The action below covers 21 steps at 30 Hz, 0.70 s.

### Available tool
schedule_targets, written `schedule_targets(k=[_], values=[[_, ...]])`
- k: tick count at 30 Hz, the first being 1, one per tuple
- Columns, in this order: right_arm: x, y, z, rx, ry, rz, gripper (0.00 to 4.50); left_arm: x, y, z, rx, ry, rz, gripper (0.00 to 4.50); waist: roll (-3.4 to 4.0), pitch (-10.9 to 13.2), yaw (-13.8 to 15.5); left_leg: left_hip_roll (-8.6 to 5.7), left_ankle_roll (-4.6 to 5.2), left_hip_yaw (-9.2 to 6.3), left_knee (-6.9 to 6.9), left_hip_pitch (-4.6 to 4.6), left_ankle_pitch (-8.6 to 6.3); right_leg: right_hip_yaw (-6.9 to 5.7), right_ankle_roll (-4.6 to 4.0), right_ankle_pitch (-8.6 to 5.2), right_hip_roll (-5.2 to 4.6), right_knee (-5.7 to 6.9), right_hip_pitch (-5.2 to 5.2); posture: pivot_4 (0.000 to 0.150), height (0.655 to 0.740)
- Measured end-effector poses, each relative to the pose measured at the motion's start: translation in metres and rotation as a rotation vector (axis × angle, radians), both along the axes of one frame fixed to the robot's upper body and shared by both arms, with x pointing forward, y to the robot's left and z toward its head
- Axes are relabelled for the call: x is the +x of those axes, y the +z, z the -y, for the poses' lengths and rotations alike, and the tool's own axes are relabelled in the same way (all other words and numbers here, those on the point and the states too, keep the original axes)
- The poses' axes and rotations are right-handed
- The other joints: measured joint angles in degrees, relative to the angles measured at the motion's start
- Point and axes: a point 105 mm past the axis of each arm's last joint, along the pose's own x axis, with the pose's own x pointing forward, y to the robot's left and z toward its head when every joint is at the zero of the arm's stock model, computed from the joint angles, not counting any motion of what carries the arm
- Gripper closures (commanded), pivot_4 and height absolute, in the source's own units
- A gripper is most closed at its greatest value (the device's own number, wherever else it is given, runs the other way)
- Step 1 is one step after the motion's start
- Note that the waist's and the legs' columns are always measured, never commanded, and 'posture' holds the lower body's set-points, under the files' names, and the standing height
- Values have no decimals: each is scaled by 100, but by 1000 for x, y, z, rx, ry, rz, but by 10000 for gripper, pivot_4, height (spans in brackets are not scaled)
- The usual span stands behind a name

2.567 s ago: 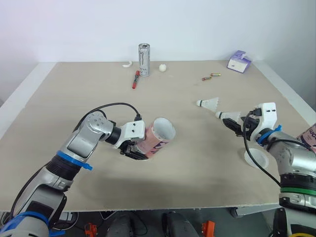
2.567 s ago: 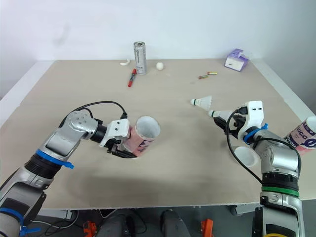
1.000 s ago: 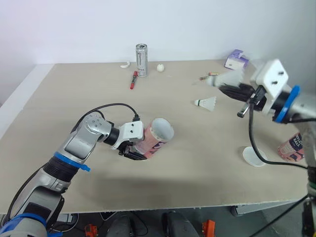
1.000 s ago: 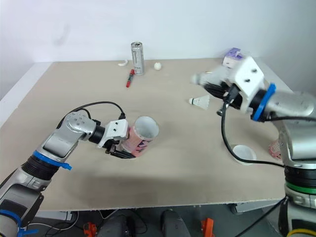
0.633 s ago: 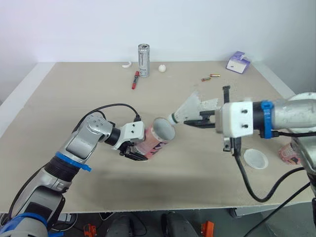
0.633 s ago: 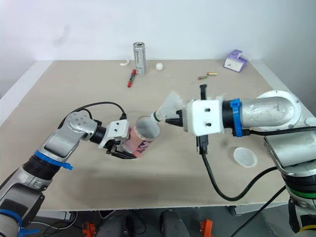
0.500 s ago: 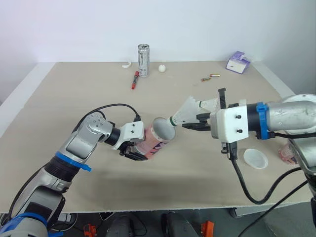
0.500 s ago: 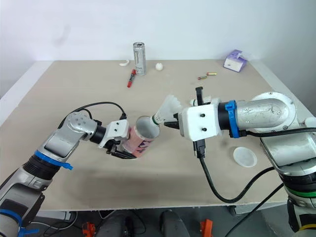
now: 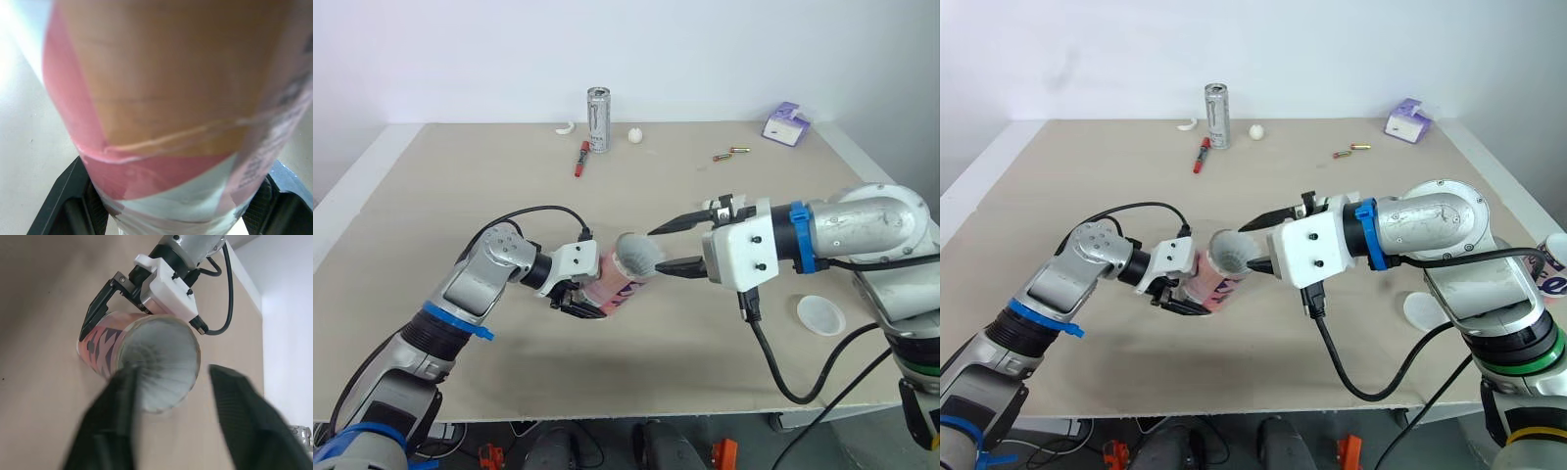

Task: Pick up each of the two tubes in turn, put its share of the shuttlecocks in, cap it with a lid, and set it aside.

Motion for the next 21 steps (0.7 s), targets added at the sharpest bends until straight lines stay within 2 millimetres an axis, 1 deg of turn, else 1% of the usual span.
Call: schedule_targets(k=[2,3,7,9,11,14,15,16,17,19,20,21], values=[[0,0,0,24,-13,-44,1547,0,0,0,0,0,0,15153,0,0,0,0,0,0,0,0,0,0,0,0,-1,0,0,1500,7400],[0,3,1,58,-26,-77,569,0,0,0,0,0,0,15153,0,0,0,0,0,0,0,0,0,0,0,1,-1,0,0,1500,7400],[4,13,8,202,-111,-162,569,0,0,0,-1,0,-1,15153,-1,0,1,0,0,-2,0,-1,0,-2,0,2,-4,1,1,1500,7400],[19,20,22,358,-241,-241,569,0,0,0,-1,1,-1,15153,-2,0,2,0,0,-1,1,-1,0,-2,-5,5,-6,1,2,1500,7400],[34,18,40,455,-363,-298,569,0,0,0,-1,1,-1,15153,-2,-1,2,0,0,-1,1,-1,0,-3,-7,5,-6,1,2,1500,7400],[60,5,70,624,-550,-381,569,0,0,0,0,0,-2,15153,-7,-4,2,-2,0,-3,2,1,0,-2,5,7,-3,1,6,1500,7400],[72,-5,87,702,-648,-422,569,0,0,0,-1,1,-1,15153,-7,-3,2,-3,0,-3,1,-2,0,-1,9,9,-3,1,4,1500,7400],[80,-12,97,748,-705,-444,569,0,0,0,0,0,-1,15153,-5,-3,0,-4,0,0,0,-2,0,5,19,17,-2,2,1,1500,7400],[93,-25,114,814,-814,-471,569,0,0,0,0,-1,-2,15153,1,-1,-5,-6,0,2,0,-2,0,9,22,17,-2,2,0,1500,7400],[99,-30,122,862,-860,-489,569,0,0,0,0,-1,-2,15153,4,-1,-6,-5,0,2,-1,-2,0,10,23,18,0,2,0,1500,7400],[109,-32,128,933,-903,-502,569,0,0,0,1,0,-2,15153,4,-1,-11,-5,0,2,-1,-1,0,11,25,19,3,2,0,1500,7400],[113,-34,132,958,-927,-508,569,0,0,0,1,0,-1,15153,5,0,-9,-5,0,2,-1,-2,0,11,26,19,3,2,0,1500,7400]])
